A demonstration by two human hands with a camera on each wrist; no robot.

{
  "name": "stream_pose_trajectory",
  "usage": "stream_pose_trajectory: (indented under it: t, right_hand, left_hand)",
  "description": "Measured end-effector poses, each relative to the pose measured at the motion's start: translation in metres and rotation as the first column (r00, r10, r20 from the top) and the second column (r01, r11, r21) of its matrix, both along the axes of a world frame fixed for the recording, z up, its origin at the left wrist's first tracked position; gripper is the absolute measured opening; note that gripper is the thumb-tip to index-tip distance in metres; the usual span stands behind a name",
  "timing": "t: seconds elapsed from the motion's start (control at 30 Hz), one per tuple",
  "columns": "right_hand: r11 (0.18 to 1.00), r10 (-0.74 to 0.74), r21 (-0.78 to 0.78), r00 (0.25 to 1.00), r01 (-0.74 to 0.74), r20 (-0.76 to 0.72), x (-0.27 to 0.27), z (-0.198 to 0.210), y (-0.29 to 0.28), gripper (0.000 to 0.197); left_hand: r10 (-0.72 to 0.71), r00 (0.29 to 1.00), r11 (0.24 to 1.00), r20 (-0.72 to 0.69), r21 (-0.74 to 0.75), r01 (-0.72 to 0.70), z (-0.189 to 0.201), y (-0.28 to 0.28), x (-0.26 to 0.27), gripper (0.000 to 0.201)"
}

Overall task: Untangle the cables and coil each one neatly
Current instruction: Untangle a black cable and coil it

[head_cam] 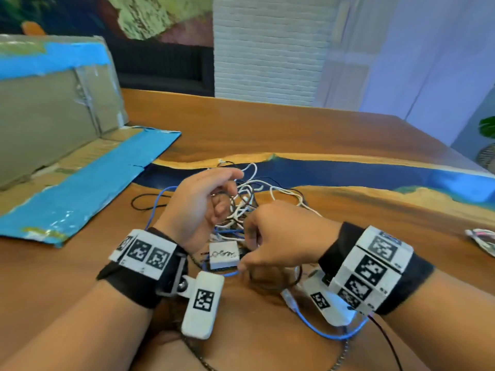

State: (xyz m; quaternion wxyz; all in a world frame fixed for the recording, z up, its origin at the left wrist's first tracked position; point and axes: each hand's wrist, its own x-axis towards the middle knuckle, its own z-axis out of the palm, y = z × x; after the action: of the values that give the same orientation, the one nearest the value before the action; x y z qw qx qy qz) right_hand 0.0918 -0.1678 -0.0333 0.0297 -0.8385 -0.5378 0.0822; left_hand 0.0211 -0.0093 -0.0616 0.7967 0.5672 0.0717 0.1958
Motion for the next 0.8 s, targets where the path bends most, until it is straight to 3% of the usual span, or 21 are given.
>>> stream_pose_trajectory:
  t: [0.17,0.37,0.5,0.6,0.8]
  right_hand:
    - [1.000,-0.018,0.022,0.998,0.017,0.056,0.000,-0.015,0.019,0.037]
    - [0.998,0.014,-0.056,0.992,-0.007,0.122,0.004,-0.016,0.018,0.015]
    - [0.968,-0.070,0.240,0.997,0.073,-0.020,0.016,0.000,0.009,0.009]
    - [0.900,-0.081,0.413,0.985,0.136,-0.150,0.016,0.006,0.004,0.000]
    - [0.748,-0.033,0.623,0.951,0.228,-0.308,0.017,-0.002,-0.005,0.020]
  left_hand:
    - [0.008,1.000,1.000,0.004,-0.018,-0.008,0.005,0.008,-0.002,0.025]
    - [-0.031,0.998,0.996,-0.053,0.080,0.035,0.000,0.004,-0.001,0.022]
    - [-0.072,0.996,0.982,-0.061,0.168,0.081,0.004,0.008,-0.003,0.011]
    - [-0.128,0.991,0.969,-0.026,0.208,0.131,0.006,0.012,-0.004,0.027]
    - [-0.160,0.977,0.924,-0.139,0.328,0.198,0.008,0.007,-0.010,0.011]
